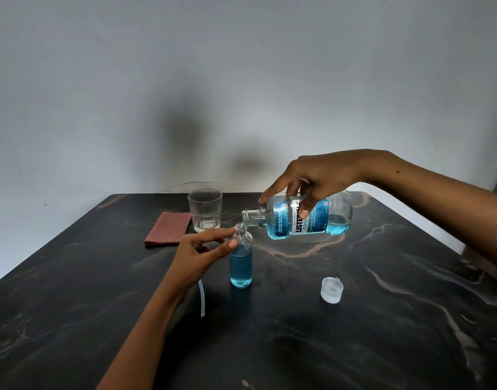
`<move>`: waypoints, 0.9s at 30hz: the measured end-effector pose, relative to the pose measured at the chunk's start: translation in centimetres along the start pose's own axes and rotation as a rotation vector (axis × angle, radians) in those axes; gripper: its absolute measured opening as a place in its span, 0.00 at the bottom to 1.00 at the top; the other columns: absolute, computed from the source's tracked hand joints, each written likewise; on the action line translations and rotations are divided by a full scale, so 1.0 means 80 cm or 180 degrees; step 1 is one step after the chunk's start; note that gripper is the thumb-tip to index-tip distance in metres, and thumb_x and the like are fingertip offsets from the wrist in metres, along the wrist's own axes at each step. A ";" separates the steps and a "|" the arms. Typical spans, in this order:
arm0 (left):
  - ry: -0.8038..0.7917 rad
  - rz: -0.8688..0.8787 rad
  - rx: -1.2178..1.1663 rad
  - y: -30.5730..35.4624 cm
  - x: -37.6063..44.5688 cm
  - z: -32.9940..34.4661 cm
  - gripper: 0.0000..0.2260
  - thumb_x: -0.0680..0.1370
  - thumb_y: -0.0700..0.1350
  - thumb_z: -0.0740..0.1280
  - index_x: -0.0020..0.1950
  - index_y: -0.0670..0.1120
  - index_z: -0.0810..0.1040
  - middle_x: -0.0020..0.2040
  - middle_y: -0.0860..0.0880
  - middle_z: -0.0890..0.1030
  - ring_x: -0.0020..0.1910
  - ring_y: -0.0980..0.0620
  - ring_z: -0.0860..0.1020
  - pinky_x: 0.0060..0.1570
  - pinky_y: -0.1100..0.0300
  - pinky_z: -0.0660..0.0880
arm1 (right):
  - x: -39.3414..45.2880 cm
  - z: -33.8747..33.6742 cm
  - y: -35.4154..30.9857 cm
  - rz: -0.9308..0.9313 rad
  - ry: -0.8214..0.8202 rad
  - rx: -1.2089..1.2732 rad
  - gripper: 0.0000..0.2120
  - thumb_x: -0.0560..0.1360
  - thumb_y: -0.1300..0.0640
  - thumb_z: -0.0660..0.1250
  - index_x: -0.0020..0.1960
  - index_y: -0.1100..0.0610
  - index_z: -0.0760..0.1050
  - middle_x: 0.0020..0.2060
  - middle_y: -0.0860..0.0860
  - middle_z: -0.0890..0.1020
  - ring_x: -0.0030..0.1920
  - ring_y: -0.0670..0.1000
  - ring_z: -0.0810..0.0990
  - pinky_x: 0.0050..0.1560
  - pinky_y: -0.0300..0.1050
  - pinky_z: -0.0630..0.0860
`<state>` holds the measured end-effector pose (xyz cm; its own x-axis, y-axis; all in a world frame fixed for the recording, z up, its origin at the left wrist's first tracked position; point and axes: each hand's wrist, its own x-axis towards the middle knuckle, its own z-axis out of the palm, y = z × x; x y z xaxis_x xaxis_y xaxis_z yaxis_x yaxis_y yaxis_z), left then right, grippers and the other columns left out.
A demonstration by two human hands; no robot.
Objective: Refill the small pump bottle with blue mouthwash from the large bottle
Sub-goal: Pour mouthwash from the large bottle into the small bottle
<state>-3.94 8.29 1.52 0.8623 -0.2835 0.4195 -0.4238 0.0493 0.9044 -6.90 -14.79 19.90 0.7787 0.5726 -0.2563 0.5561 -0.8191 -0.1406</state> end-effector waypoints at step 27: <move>-0.0015 -0.0036 -0.0080 -0.002 0.001 0.000 0.10 0.66 0.48 0.73 0.44 0.60 0.84 0.49 0.60 0.84 0.52 0.63 0.80 0.43 0.73 0.75 | 0.000 -0.003 -0.005 -0.0033 -0.0058 -0.0143 0.30 0.70 0.67 0.72 0.70 0.55 0.69 0.35 0.20 0.75 0.42 0.32 0.81 0.54 0.53 0.80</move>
<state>-3.79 8.26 1.42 0.8657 -0.2886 0.4090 -0.4069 0.0702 0.9108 -7.06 -14.47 20.22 0.7676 0.5801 -0.2724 0.5770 -0.8106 -0.1003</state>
